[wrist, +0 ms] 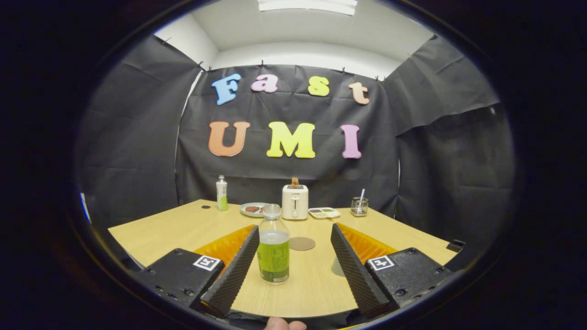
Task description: Take the bottle from table, then pour the juice into the cup, finally place the bottle on the coaster
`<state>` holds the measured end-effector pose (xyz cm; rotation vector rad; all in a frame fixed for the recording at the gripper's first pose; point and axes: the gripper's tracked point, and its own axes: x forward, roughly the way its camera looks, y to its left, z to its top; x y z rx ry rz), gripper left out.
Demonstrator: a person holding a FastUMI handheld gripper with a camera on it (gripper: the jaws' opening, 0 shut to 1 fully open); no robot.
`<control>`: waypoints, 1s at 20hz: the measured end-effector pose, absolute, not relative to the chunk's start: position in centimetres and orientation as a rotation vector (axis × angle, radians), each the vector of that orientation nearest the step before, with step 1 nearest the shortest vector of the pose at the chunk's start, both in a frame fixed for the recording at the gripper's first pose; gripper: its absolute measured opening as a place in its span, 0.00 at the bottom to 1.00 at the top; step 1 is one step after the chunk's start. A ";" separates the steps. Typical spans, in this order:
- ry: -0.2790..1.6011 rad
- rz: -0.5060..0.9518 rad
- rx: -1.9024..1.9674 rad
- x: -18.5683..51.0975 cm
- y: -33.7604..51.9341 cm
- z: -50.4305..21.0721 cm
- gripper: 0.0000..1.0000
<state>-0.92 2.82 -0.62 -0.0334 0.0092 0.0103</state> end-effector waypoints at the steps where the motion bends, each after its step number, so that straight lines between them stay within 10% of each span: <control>1: 0.009 0.005 -0.034 -0.9 2.7 -0.6 1.00; 20: 0.065 0.047 -0.034 0.7 3.6 -3.1 1.00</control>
